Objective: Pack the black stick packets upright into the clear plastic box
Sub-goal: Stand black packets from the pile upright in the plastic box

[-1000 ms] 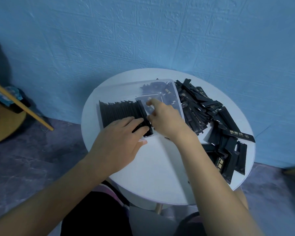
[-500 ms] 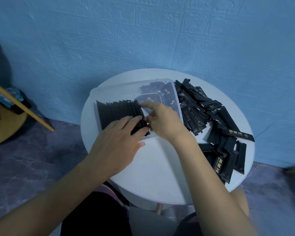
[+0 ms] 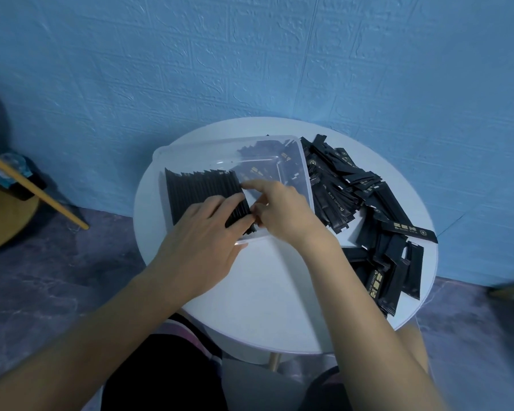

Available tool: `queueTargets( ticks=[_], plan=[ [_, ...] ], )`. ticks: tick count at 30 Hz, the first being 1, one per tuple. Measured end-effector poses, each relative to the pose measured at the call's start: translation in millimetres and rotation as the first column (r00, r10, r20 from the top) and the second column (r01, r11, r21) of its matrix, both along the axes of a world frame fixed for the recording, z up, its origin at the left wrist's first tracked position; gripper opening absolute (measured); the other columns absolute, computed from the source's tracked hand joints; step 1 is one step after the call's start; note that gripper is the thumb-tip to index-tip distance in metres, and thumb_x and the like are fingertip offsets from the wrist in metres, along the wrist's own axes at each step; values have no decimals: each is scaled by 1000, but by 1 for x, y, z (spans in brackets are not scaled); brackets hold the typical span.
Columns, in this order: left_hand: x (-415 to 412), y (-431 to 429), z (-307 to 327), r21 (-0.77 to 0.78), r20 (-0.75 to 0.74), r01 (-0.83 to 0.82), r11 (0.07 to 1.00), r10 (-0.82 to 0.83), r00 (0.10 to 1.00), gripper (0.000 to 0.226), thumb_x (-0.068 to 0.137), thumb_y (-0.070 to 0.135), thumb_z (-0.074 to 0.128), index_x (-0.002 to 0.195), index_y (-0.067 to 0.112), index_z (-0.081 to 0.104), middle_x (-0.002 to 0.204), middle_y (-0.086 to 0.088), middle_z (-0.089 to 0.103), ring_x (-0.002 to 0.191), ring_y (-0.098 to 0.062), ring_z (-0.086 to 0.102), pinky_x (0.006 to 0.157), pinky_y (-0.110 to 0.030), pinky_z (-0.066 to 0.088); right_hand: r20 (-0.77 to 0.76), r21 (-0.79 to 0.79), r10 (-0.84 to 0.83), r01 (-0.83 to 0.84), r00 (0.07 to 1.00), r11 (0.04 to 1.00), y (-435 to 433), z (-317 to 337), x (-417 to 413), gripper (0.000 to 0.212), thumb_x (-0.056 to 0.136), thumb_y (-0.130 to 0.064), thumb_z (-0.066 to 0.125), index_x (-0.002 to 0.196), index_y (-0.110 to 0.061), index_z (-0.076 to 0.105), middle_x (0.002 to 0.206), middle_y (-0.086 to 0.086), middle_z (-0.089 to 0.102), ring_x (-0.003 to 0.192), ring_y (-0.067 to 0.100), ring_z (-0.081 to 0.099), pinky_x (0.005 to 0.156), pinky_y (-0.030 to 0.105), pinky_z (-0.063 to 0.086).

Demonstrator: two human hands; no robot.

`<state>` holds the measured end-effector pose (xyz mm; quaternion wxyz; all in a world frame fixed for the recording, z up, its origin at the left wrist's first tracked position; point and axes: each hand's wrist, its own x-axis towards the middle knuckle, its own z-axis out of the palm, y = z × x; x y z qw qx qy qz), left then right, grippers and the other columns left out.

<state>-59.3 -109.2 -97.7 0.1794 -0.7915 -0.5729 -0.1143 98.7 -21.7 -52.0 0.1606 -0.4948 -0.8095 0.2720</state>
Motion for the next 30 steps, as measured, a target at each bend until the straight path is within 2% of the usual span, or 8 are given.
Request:
queueTargets(
  ticks=[6, 11, 16, 21, 24, 26, 28, 30],
  plan=[
    [-1, 0, -2, 4, 16, -3, 1000, 3, 1000, 48, 92, 35, 68, 137, 18, 60, 151, -12, 48, 125, -34, 51, 94, -48, 47, 3, 15, 2, -2, 1000, 1000, -5, 1, 3, 51, 96, -7, 46, 136, -35, 57, 84, -6, 71, 98, 23, 64, 86, 34, 51],
    [-2, 0, -2, 5, 23, 0, 1000, 0, 1000, 45, 93, 35, 66, 134, 17, 64, 150, -13, 51, 125, -35, 52, 94, -49, 48, -47, 52, 1, 2, 999, 999, -10, 6, 16, 43, 99, -16, 50, 137, -35, 58, 109, -1, 73, 108, 24, 63, 93, 37, 52],
    [-2, 1, -3, 7, 33, -2, 1000, 2, 999, 43, 94, 35, 63, 132, 16, 65, 150, -13, 51, 125, -35, 52, 94, -49, 48, -288, 103, -82, 115, 954, 988, -6, 15, 46, 27, 94, -20, 54, 109, -34, 71, 78, -9, 73, 77, 20, 71, 80, 44, 59],
    [-2, 1, -5, 15, 43, -2, 1000, 1, 999, 42, 94, 35, 64, 132, 16, 65, 149, -12, 52, 124, -35, 52, 94, -49, 48, -537, -33, -281, 313, 795, 949, 9, 12, 75, 21, 98, -16, 57, 91, -27, 72, 66, -2, 70, 59, 15, 66, 57, 31, 54],
    [-2, 1, -5, 22, 52, 4, 1000, -5, 999, 43, 94, 35, 64, 132, 16, 64, 149, -11, 52, 124, -34, 52, 94, -49, 48, -463, 10, -387, 441, 798, 897, 19, 1, 88, 15, 97, -20, 58, 93, -28, 71, 71, -7, 70, 64, 11, 69, 65, 34, 53],
    [-2, 1, -6, 24, 48, 8, 1000, -9, 999, 43, 94, 35, 62, 133, 16, 64, 149, -11, 52, 124, -35, 52, 95, -50, 48, -218, 112, -452, 483, 865, 869, 26, -9, 97, 12, 94, -25, 62, 102, -30, 69, 89, -9, 71, 84, 16, 72, 78, 33, 49],
    [-2, 0, -6, 24, 44, 6, 1000, -7, 999, 44, 94, 35, 60, 133, 16, 64, 150, -11, 51, 125, -35, 52, 95, -50, 48, 23, 169, -474, 464, 880, 870, 30, -16, 100, 29, 92, -29, 68, 120, -27, 65, 114, 0, 68, 108, 25, 64, 86, 34, 42],
    [-2, 0, -6, 18, 43, 3, 1000, -4, 999, 44, 95, 36, 60, 134, 16, 64, 150, -11, 51, 125, -35, 51, 95, -50, 48, 103, 178, -460, 439, 882, 881, 31, -21, 99, 41, 92, -28, 69, 131, -24, 59, 126, 6, 63, 117, 30, 57, 89, 36, 40]
  ],
)
